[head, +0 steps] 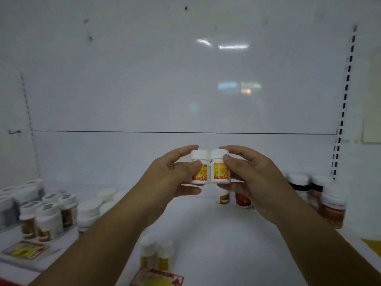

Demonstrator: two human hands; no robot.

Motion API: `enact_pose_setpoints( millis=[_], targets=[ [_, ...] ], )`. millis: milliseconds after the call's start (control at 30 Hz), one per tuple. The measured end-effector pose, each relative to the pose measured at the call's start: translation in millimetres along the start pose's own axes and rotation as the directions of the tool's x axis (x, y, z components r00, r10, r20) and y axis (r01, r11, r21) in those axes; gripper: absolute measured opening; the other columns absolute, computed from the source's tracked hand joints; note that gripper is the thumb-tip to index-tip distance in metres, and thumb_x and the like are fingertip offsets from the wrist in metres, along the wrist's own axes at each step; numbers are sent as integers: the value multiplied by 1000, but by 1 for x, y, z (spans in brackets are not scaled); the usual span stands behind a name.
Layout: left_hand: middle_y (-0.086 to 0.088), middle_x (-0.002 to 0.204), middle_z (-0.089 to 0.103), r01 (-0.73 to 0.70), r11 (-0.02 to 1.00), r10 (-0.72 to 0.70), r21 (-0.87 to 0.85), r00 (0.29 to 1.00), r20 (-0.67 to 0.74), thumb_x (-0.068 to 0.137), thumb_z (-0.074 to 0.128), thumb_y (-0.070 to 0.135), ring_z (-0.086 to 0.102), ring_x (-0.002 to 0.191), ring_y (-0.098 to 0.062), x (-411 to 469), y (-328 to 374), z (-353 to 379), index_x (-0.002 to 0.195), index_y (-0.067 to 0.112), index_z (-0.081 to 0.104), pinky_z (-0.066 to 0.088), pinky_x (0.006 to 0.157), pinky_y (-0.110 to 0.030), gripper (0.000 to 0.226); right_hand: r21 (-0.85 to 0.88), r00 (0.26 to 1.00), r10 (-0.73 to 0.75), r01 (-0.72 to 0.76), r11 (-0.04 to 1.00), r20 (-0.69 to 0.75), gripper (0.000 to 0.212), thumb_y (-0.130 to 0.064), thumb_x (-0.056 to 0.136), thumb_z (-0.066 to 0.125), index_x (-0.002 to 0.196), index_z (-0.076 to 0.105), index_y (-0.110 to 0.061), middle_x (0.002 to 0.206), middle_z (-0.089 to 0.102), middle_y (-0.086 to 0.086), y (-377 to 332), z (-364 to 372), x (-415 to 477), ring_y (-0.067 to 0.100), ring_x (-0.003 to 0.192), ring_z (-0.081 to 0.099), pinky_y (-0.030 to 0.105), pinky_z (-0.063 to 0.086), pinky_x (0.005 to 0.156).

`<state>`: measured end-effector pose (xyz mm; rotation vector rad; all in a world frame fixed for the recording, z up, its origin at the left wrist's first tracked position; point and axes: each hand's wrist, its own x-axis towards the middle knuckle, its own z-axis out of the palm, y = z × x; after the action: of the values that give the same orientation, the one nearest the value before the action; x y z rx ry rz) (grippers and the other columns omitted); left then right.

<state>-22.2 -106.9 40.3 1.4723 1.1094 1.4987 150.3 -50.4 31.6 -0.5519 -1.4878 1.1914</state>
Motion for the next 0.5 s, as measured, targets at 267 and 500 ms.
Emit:
enact_pose_setpoints(
  millis=[267, 500],
  targets=[
    [-17, 101, 68, 12, 970, -29, 244, 997, 67, 81, 68, 4, 74, 78, -20, -14, 18, -93, 101, 18, 64, 59, 64, -29, 25, -93, 1000, -8, 9, 996, 3, 10, -23, 90, 57, 92, 67, -20, 88, 73, 7, 3, 95, -1, 16, 74, 71, 28, 59, 62],
    [-2, 90, 73, -39, 878, -58, 477, 981, 188, 75, 74, 10, 69, 80, -17, 10, -7, -115, 95, 17, 62, 56, 62, -25, 24, -203, 997, 18, -34, 978, -82, 8, -16, 89, 59, 95, 65, -16, 82, 72, 0, 23, 115, -3, 12, 69, 70, 22, 56, 60]
  ],
)
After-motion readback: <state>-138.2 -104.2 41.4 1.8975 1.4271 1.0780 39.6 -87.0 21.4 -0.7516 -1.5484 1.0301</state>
